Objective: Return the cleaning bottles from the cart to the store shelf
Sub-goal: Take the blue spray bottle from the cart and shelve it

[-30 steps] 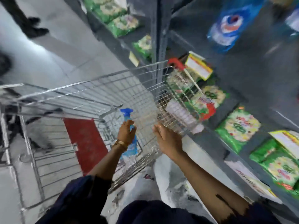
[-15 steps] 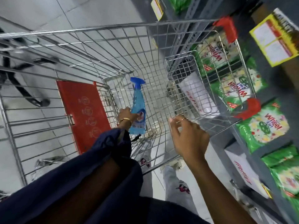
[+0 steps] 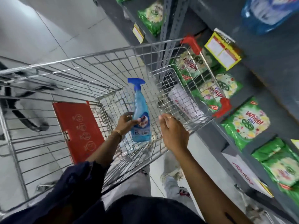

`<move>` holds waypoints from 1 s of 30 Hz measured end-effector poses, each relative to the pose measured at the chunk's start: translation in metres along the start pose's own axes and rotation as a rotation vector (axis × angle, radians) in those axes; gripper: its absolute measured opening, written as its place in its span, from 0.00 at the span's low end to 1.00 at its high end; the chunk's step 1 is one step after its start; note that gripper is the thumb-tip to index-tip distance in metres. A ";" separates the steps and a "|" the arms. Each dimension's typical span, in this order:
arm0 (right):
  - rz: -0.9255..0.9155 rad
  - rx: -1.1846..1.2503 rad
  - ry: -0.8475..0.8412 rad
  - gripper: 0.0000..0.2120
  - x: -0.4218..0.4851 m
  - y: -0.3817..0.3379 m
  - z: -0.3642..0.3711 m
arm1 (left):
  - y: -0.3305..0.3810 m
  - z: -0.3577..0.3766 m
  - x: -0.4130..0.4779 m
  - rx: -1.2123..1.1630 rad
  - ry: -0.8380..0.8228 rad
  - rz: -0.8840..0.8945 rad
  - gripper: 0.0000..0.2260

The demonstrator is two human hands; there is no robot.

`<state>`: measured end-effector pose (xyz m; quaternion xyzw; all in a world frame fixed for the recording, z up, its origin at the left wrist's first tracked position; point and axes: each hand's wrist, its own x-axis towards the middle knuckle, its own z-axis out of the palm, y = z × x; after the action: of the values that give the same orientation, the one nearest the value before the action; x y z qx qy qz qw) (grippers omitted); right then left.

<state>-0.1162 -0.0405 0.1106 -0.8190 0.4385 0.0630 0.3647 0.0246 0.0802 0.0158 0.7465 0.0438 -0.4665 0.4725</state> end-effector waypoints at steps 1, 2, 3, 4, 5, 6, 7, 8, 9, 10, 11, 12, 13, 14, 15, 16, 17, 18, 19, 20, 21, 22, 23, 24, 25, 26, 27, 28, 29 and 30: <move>0.054 0.195 -0.064 0.20 0.003 -0.001 -0.010 | 0.017 0.003 -0.015 -0.037 -0.021 0.059 0.17; 0.090 0.382 -0.120 0.21 0.007 -0.001 -0.018 | 0.033 0.007 -0.028 -0.056 -0.039 0.107 0.17; 0.110 0.505 -0.167 0.21 0.010 -0.002 -0.028 | 0.049 0.011 -0.040 -0.071 -0.056 0.150 0.18; 0.115 0.583 -0.200 0.20 0.010 -0.001 -0.038 | 0.065 0.014 -0.054 -0.085 -0.075 0.203 0.18; 0.106 0.649 -0.211 0.16 0.007 0.001 -0.052 | 0.082 0.019 -0.071 -0.099 -0.102 0.269 0.18; 0.088 0.714 -0.213 0.10 0.004 0.002 -0.065 | 0.100 0.025 -0.088 -0.109 -0.138 0.333 0.18; 0.051 0.779 -0.213 0.08 0.000 0.000 -0.081 | 0.117 0.032 -0.103 -0.115 -0.178 0.394 0.17; 0.009 0.840 -0.206 0.09 -0.003 -0.002 -0.096 | 0.133 0.039 -0.119 -0.116 -0.213 0.447 0.17; -0.015 0.892 -0.191 0.08 -0.007 -0.004 -0.110 | 0.147 0.046 -0.132 -0.124 -0.241 0.488 0.17; -0.042 0.935 -0.162 0.07 -0.013 -0.004 -0.125 | 0.161 0.055 -0.145 -0.132 -0.269 0.532 0.17; -0.082 0.982 -0.127 0.09 -0.019 -0.005 -0.140 | 0.172 0.065 -0.158 -0.137 -0.297 0.576 0.17; -0.127 1.023 -0.090 0.12 -0.026 -0.005 -0.155 | 0.181 0.076 -0.170 -0.140 -0.331 0.618 0.16; -0.160 1.064 -0.047 0.14 -0.031 -0.003 -0.169 | 0.189 0.086 -0.180 -0.147 -0.370 0.657 0.16; -0.183 1.099 -0.010 0.14 -0.037 0.001 -0.181 | 0.194 0.096 -0.188 -0.155 -0.406 0.685 0.17; -0.208 1.127 0.027 0.13 -0.044 0.008 -0.193 | 0.199 0.107 -0.196 -0.152 -0.434 0.714 0.17; -0.229 1.143 0.058 0.12 -0.050 0.016 -0.204 | 0.203 0.119 -0.203 -0.139 -0.450 0.740 0.17; -0.241 1.155 0.092 0.10 -0.057 0.023 -0.214 | 0.206 0.130 -0.208 -0.123 -0.466 0.765 0.18; -0.249 1.155 0.128 0.07 -0.061 0.030 -0.222 | 0.208 0.142 -0.211 -0.109 -0.483 0.787 0.18; -0.247 1.155 0.161 0.05 -0.064 0.037 -0.228 | 0.209 0.152 -0.214 -0.099 -0.500 0.801 0.18; -0.242 1.154 0.197 0.05 -0.067 0.045 -0.233 | 0.210 0.162 -0.217 -0.089 -0.517 0.806 0.18; -0.233 1.154 0.232 0.05 -0.071 0.051 -0.238 | 0.210 0.172 -0.219 -0.083 -0.531 0.798 0.18; -0.222 1.148 0.265 0.06 -0.073 0.058 -0.241 | 0.211 0.181 -0.220 -0.077 -0.545 0.784 0.19; -0.214 1.138 0.294 0.06 -0.075 0.063 -0.245 | 0.211 0.190 -0.221 -0.073 -0.561 0.776 0.19; -0.212 1.125 0.314 0.06 -0.076 0.068 -0.248 | 0.213 0.196 -0.222 -0.070 -0.576 0.777 0.19; -0.213 1.119 0.337 0.06 -0.077 0.072 -0.252 | 0.215 0.203 -0.222 -0.061 -0.596 0.789 0.19; -0.218 1.114 0.356 0.06 -0.078 0.077 -0.256 | 0.218 0.208 -0.223 -0.044 -0.618 0.811 0.18; -0.227 1.108 0.369 0.06 -0.077 0.080 -0.260 | 0.222 0.214 -0.222 -0.018 -0.645 0.845 0.18; -0.243 1.100 0.377 0.06 -0.076 0.083 -0.265 | 0.227 0.218 -0.220 0.013 -0.668 0.883 0.18; -0.258 1.092 0.385 0.07 -0.074 0.083 -0.270 | 0.233 0.222 -0.217 0.047 -0.682 0.919 0.18; -0.275 1.087 0.400 0.08 -0.071 0.084 -0.276 | 0.240 0.226 -0.213 0.081 -0.689 0.954 0.19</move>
<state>-0.2836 -0.2027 0.2954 -0.5600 0.3580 -0.3739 0.6469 -0.1212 -0.1406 0.3057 0.5068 -0.4706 -0.4194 0.5881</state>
